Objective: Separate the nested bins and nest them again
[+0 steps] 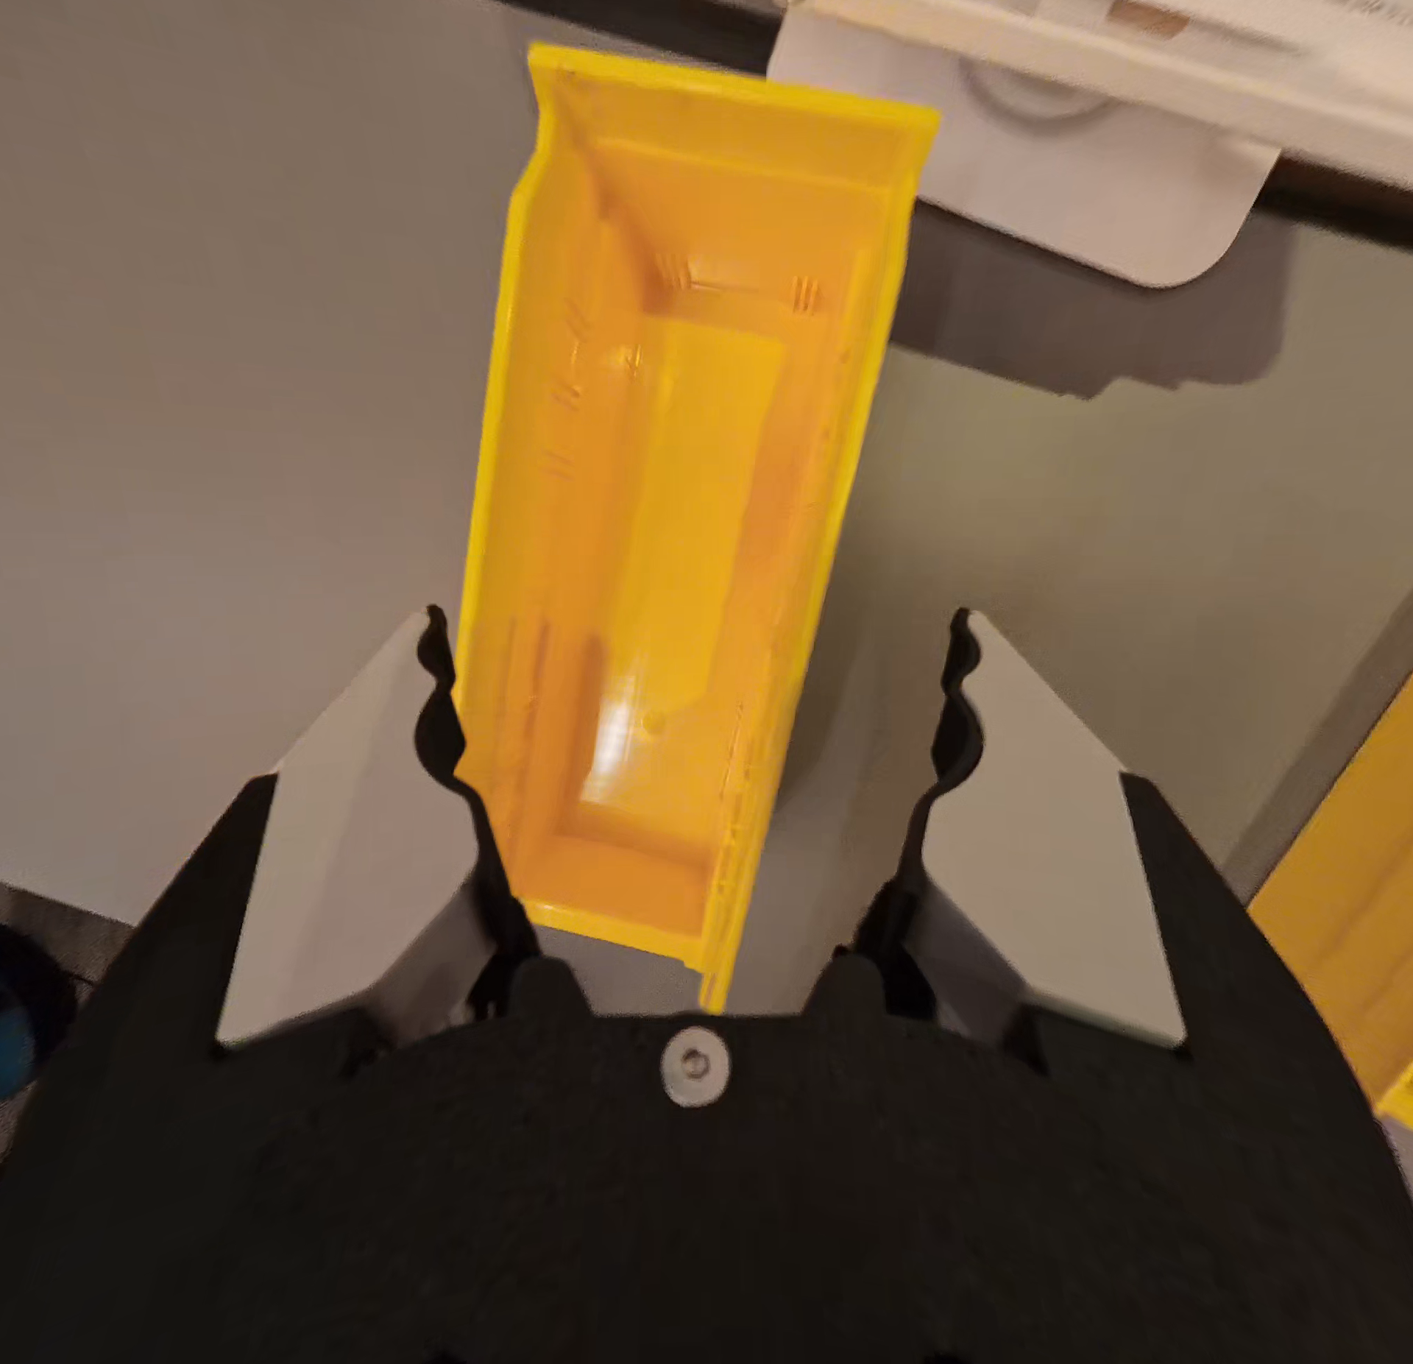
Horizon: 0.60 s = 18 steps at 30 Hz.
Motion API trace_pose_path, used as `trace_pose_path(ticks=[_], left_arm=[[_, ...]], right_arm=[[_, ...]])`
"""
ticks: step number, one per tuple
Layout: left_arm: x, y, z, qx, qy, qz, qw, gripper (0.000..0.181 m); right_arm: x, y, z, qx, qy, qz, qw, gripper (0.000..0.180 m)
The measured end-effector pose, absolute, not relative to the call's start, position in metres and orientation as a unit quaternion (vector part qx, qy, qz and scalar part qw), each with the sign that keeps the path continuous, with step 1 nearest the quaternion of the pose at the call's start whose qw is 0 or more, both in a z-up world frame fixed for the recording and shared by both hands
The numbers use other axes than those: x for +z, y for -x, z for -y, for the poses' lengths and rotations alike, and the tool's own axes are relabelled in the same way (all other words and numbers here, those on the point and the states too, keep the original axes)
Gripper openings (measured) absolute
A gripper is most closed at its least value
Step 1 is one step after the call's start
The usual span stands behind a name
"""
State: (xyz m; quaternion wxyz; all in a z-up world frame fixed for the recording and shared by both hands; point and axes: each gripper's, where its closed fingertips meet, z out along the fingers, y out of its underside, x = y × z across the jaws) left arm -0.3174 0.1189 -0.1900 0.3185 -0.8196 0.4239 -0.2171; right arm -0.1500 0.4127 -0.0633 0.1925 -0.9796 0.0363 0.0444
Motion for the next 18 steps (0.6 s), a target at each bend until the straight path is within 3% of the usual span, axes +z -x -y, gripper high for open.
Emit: trace_pose_path(ticks=[7,18], left_arm=[[-0.188,0.324,-0.120,-0.233,0.826,-0.407,0.314,0.080],[-0.188,0.326,-0.122,-0.234,0.829,-0.401,0.312,0.079]], right_arm=[[-0.095,0.165,-0.421,-0.002,0.990,-0.062,0.125,0.127],[-0.097,0.171,-0.413,-0.004,0.993,-0.083,0.083,0.090]])
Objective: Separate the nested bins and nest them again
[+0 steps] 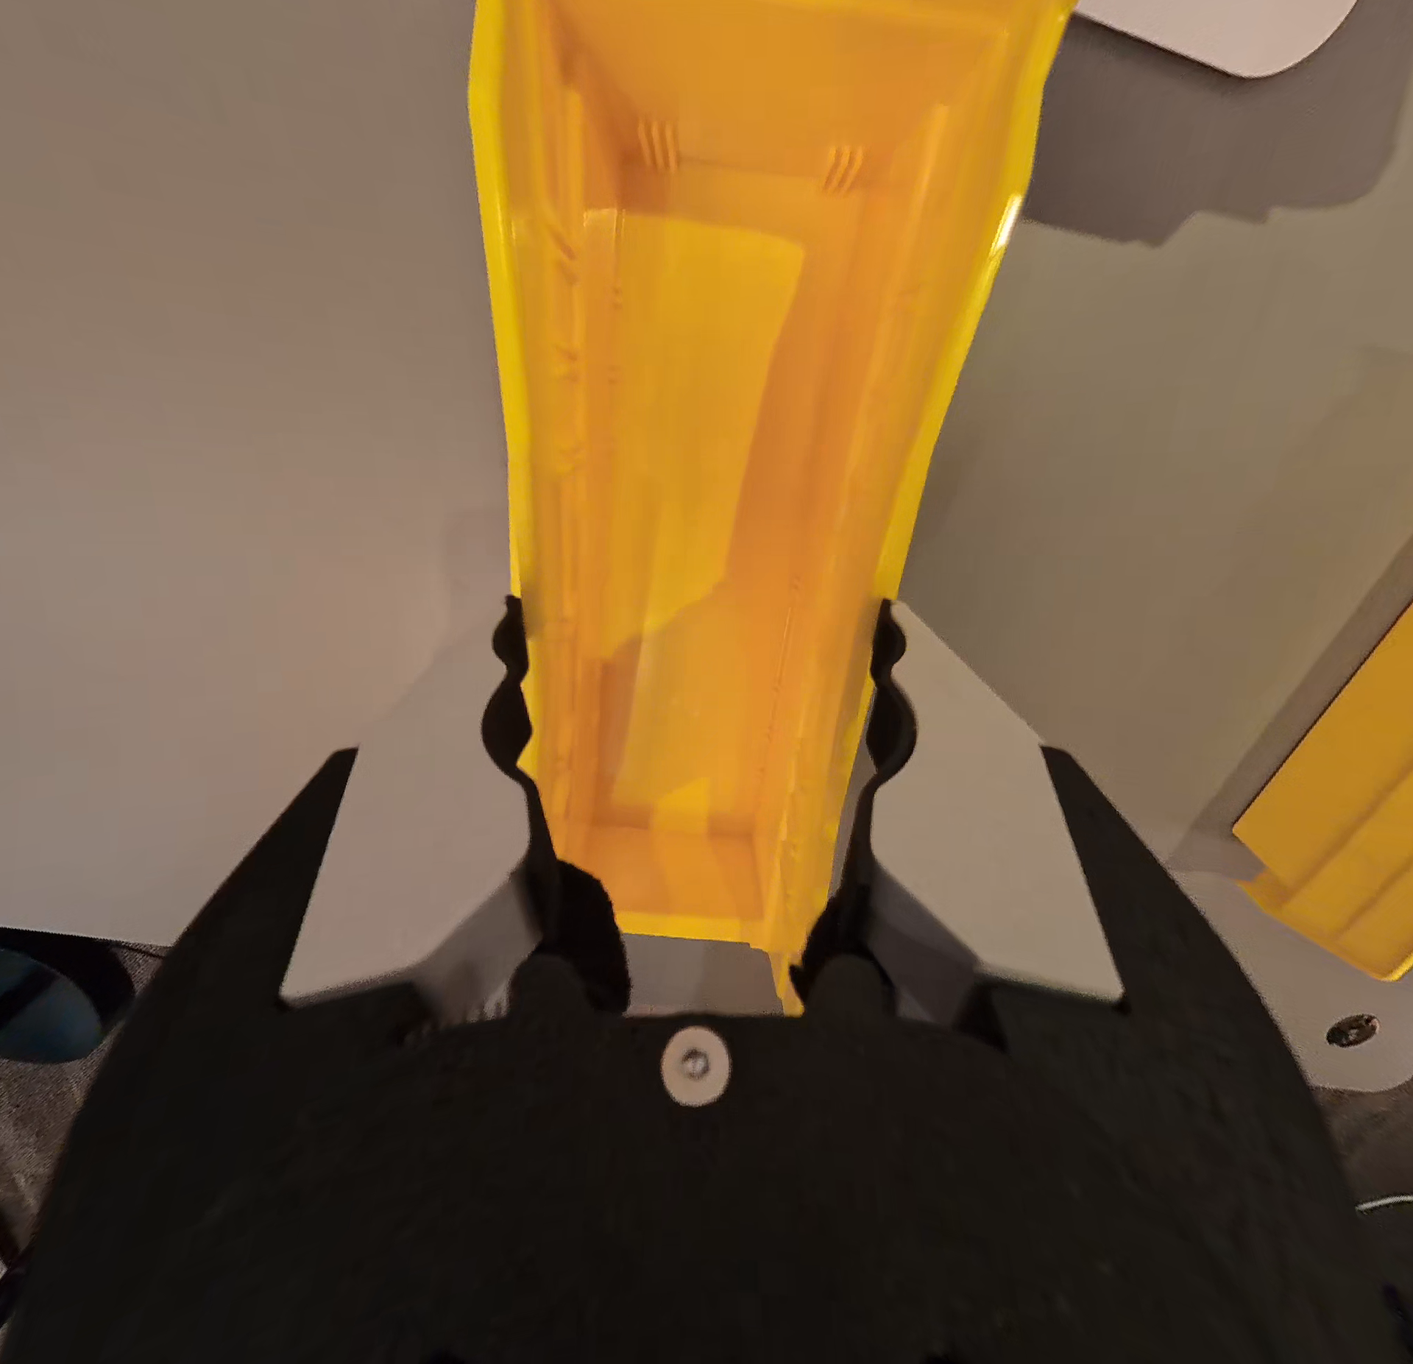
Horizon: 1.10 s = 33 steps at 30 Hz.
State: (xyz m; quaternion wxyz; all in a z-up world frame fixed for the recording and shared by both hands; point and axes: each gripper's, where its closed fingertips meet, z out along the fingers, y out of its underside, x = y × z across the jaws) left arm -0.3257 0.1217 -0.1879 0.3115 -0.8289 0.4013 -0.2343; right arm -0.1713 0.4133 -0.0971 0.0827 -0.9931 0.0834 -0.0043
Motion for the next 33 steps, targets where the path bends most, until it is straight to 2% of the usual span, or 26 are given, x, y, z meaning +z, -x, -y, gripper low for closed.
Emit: trace_pose_path(ticks=[13,23,29,33], left_arm=[[-0.190,0.325,-0.120,-0.226,0.828,-0.408,0.312,0.079],[-0.192,0.322,-0.118,-0.219,0.826,-0.417,0.311,0.079],[-0.191,0.326,-0.119,-0.215,0.828,-0.412,0.315,0.078],[-0.192,0.327,-0.118,-0.214,0.829,-0.412,0.313,0.079]], right_arm=[[-0.063,0.169,-0.403,0.002,0.994,-0.071,0.077,0.088],[0.012,0.161,-0.393,-0.006,0.989,-0.060,0.138,0.088],[0.058,0.121,-0.369,-0.021,0.984,-0.083,0.158,0.089],[0.060,0.080,-0.352,-0.034,0.982,-0.099,0.156,0.090]])
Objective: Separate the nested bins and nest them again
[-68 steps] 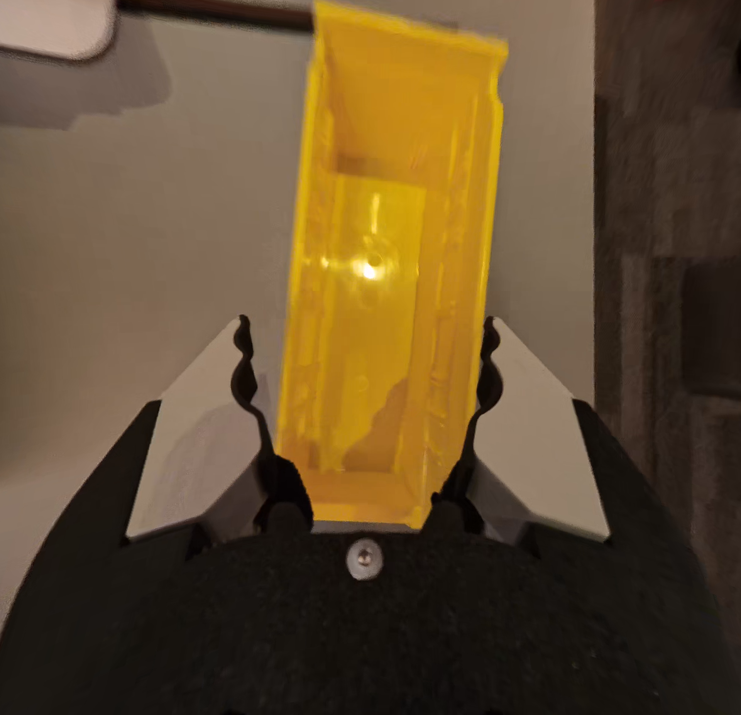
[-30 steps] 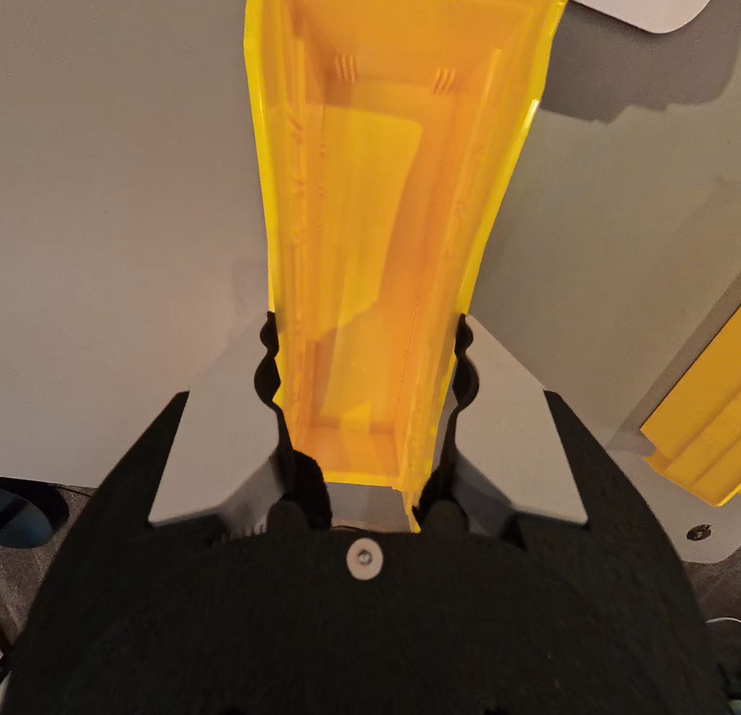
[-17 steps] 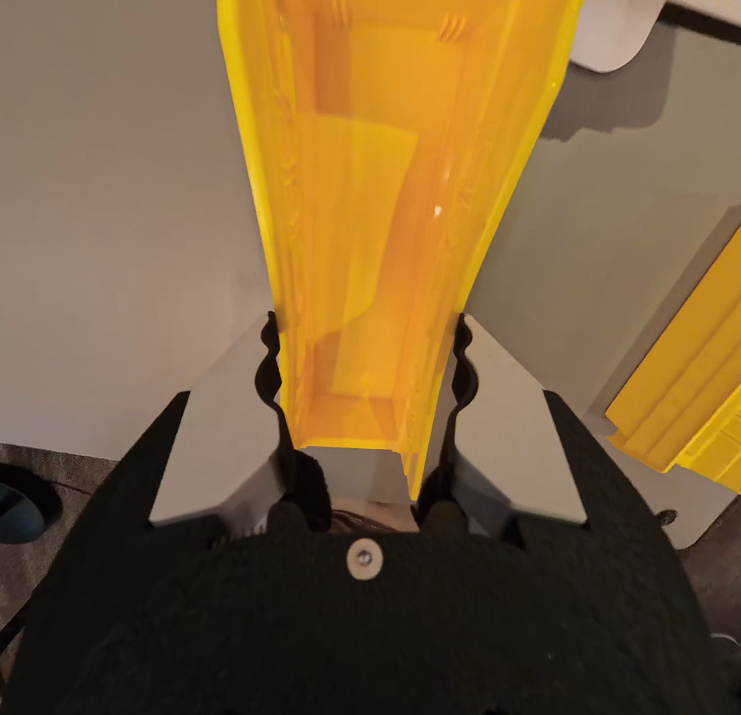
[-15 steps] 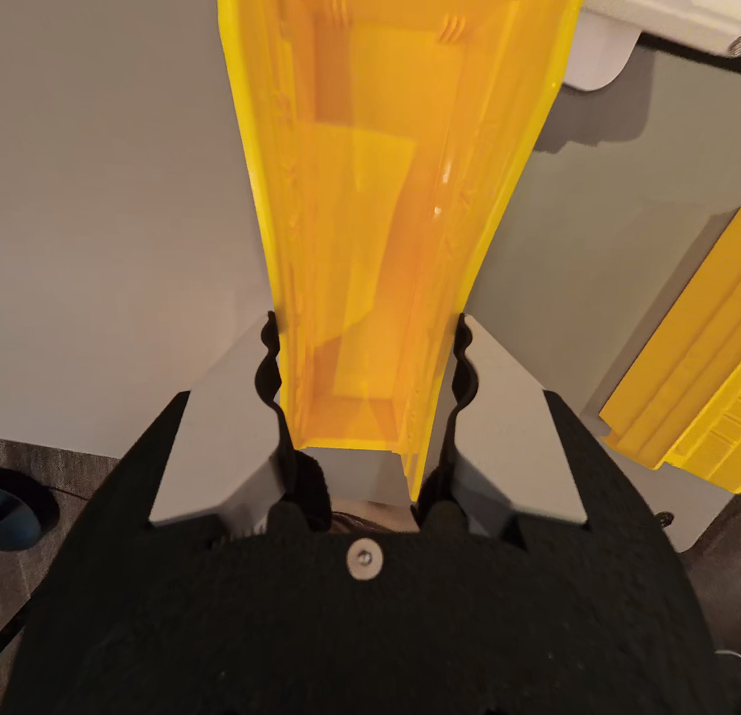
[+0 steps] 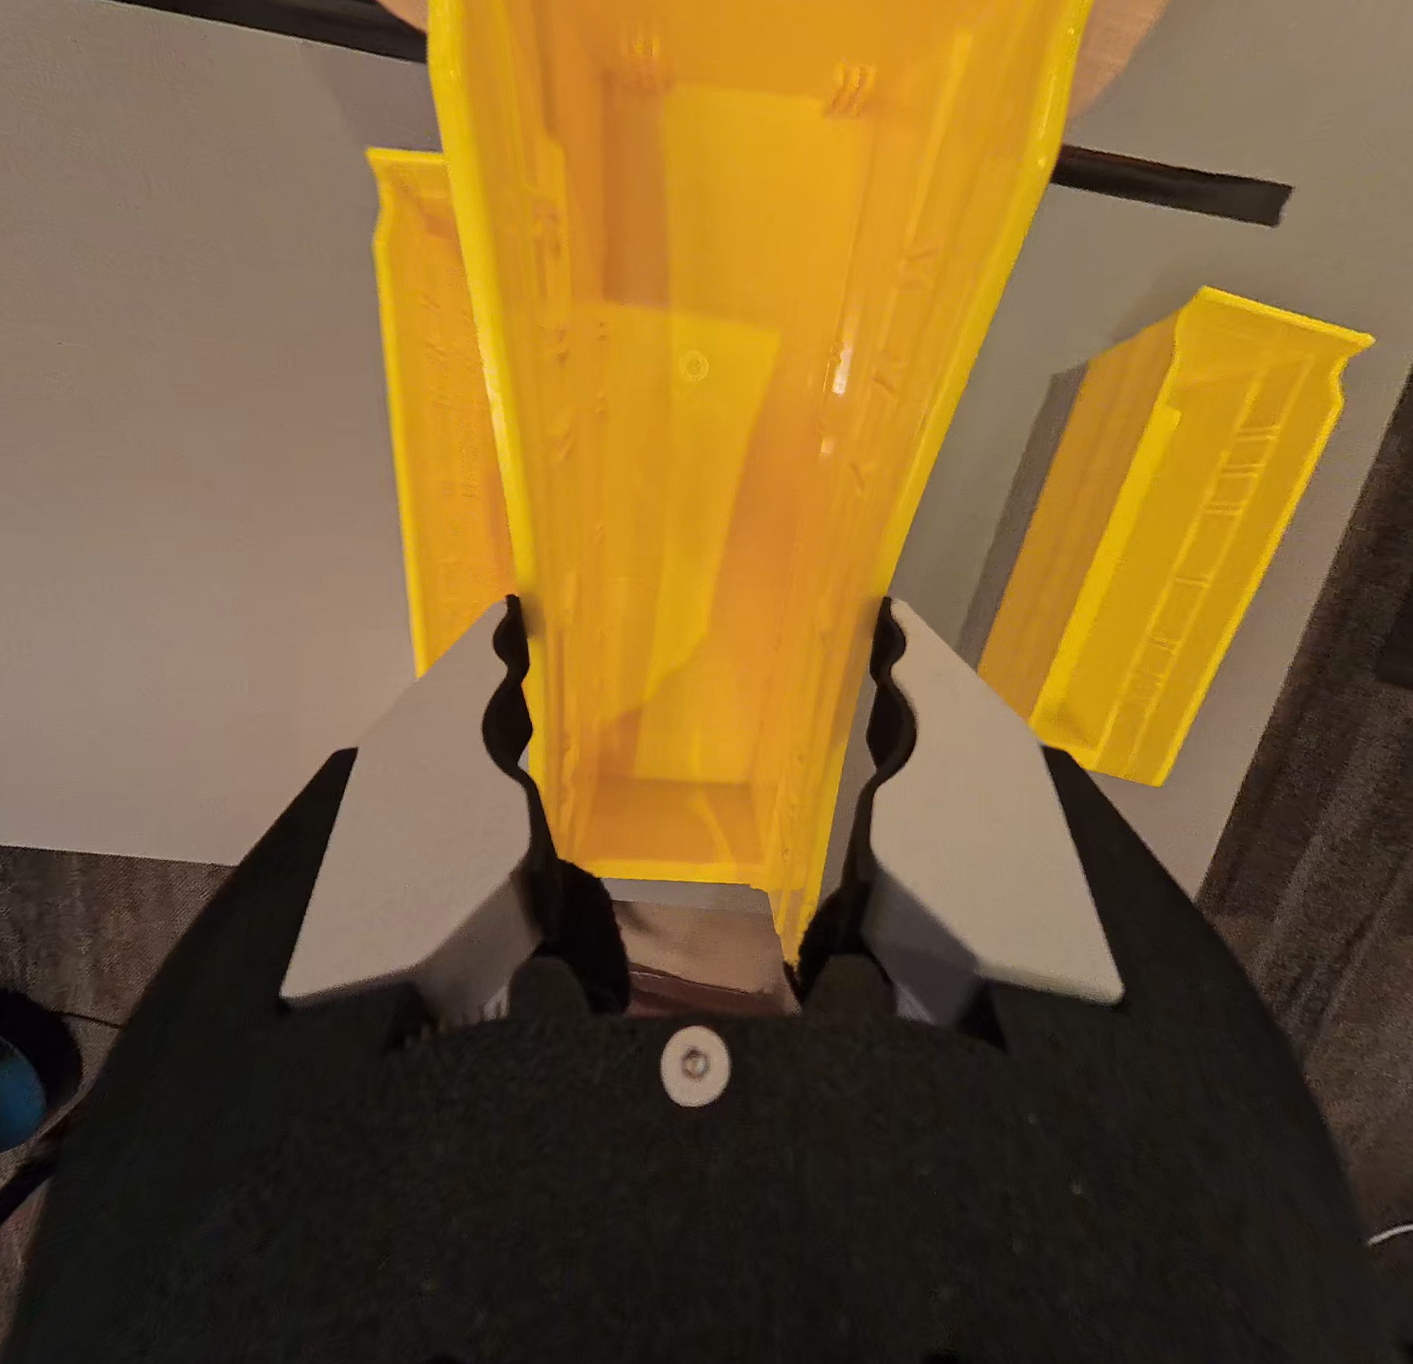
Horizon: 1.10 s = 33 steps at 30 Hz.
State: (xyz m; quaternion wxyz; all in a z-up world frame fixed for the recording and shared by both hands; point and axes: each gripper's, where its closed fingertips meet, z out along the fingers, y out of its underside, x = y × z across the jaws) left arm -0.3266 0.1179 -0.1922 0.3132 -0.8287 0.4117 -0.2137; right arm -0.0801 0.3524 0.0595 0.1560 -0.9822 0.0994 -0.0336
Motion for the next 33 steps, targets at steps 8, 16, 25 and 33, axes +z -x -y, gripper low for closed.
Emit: trace_pose_path(ticks=[8,16,25,33], left_arm=[[-0.193,0.328,-0.119,-0.212,0.831,-0.406,0.315,0.078],[-0.196,0.329,-0.123,-0.232,0.839,-0.389,0.301,0.079],[-0.198,0.331,-0.127,-0.241,0.846,-0.374,0.292,0.078],[-0.178,0.334,-0.147,-0.262,0.838,-0.336,0.341,0.089]], right_arm=[[-0.017,0.011,-0.332,-0.032,0.988,-0.117,0.099,0.090],[-0.106,-0.016,-0.341,-0.011,0.992,-0.120,0.035,0.091],[-0.152,-0.021,-0.351,-0.002,0.994,-0.108,-0.005,0.102],[-0.120,-0.019,-0.344,-0.019,0.993,-0.028,0.111,0.130]])
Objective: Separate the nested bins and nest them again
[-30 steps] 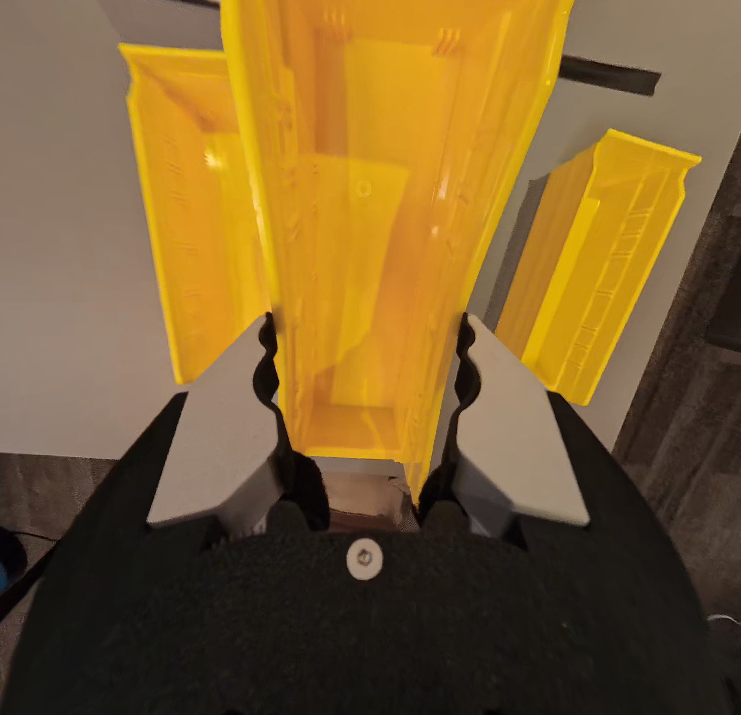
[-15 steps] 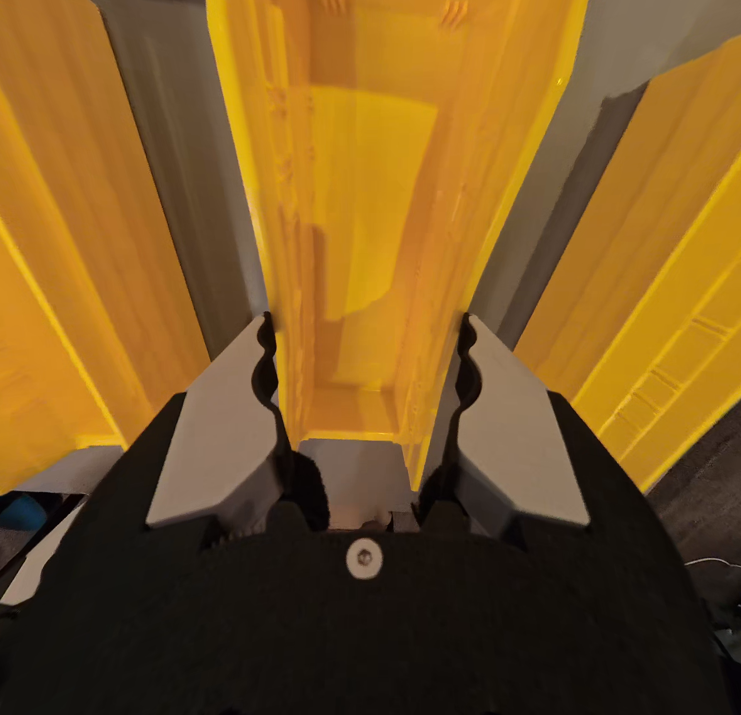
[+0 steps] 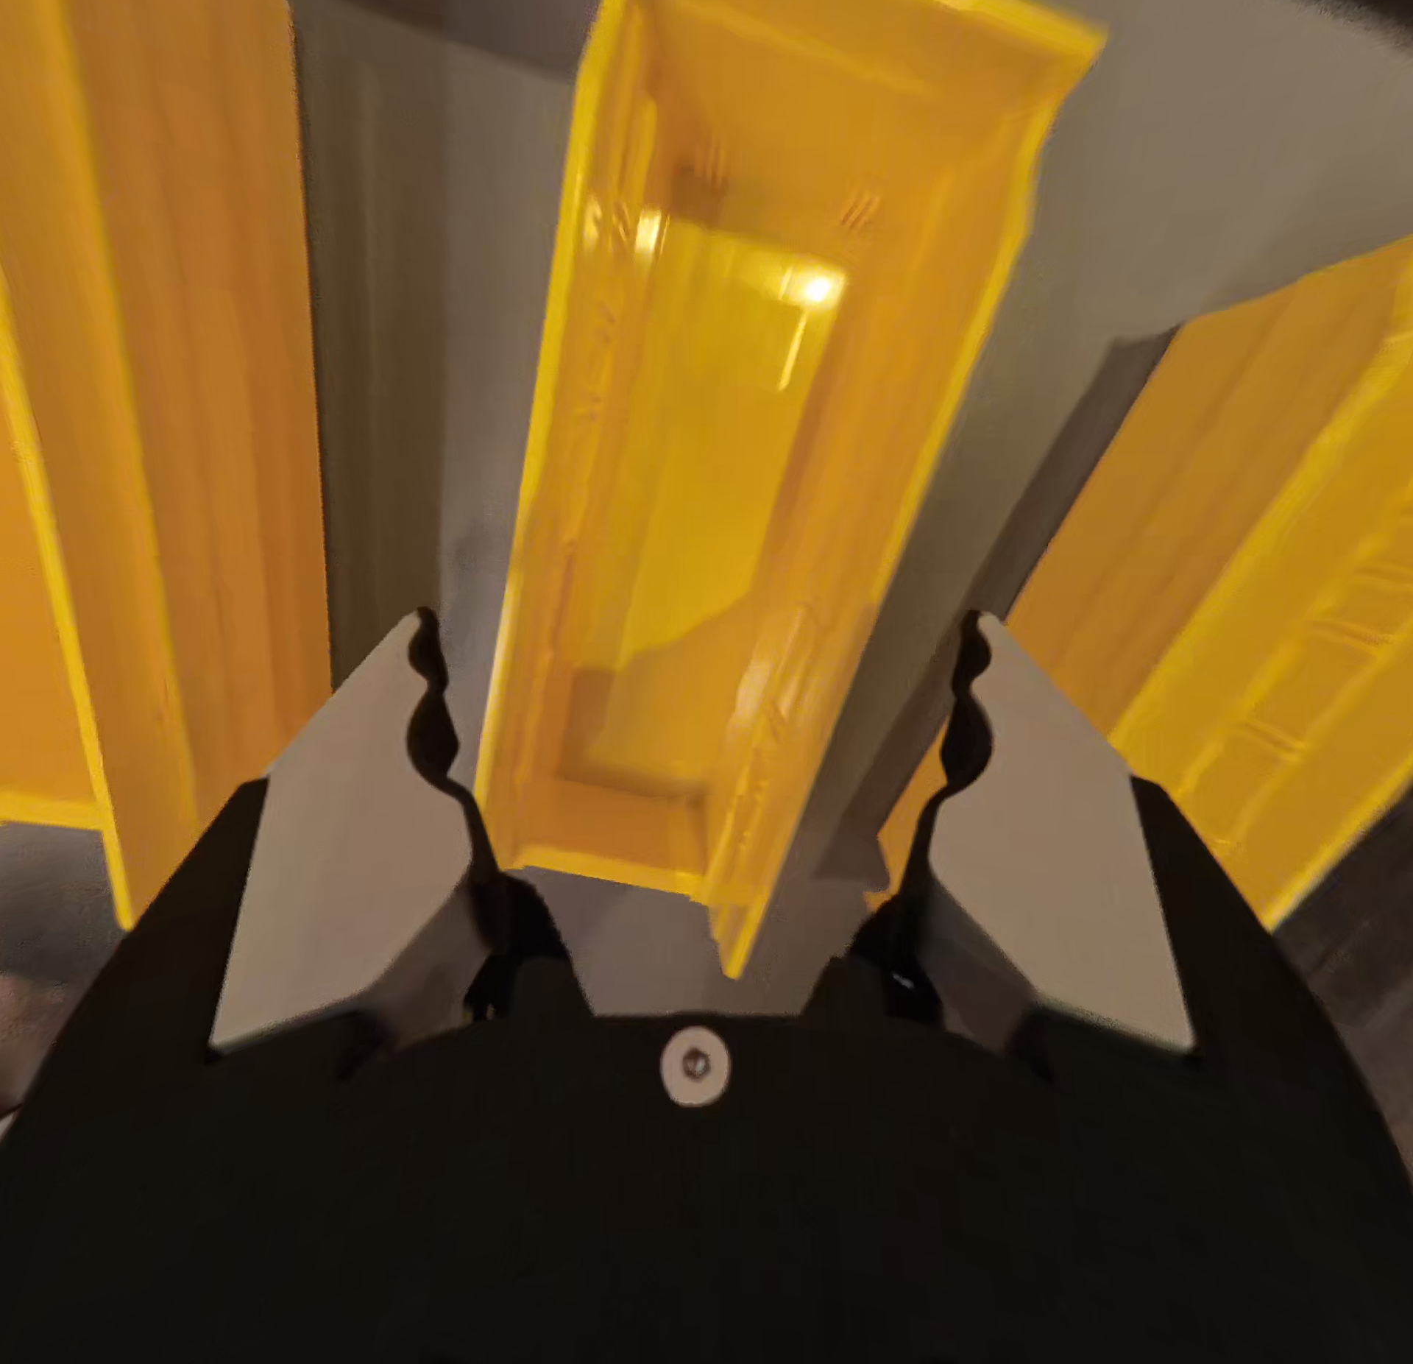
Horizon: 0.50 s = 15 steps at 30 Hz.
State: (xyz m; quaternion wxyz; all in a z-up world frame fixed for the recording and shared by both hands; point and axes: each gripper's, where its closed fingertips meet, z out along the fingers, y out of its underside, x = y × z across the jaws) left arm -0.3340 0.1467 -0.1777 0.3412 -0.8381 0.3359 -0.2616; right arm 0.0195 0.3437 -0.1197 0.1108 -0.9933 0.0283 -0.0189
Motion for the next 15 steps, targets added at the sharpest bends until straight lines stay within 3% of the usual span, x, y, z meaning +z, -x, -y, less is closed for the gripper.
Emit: trace_pose_path(ticks=[3,8,12,15], left_arm=[[-0.171,0.329,-0.153,-0.285,0.838,-0.310,0.347,0.097],[-0.130,0.295,-0.197,-0.313,0.842,-0.285,0.335,0.112],[-0.096,0.244,-0.267,-0.246,0.869,-0.319,0.287,0.127],[-0.093,0.211,-0.329,-0.149,0.905,-0.334,0.219,0.136]], right_arm=[[-0.079,-0.010,-0.313,-0.041,0.965,0.021,0.259,0.104],[-0.086,0.047,-0.197,-0.003,0.903,0.020,0.429,0.097],[-0.119,0.116,-0.132,0.090,0.869,0.024,0.485,0.096],[-0.150,0.154,-0.104,0.108,0.874,0.061,0.469,0.095]])
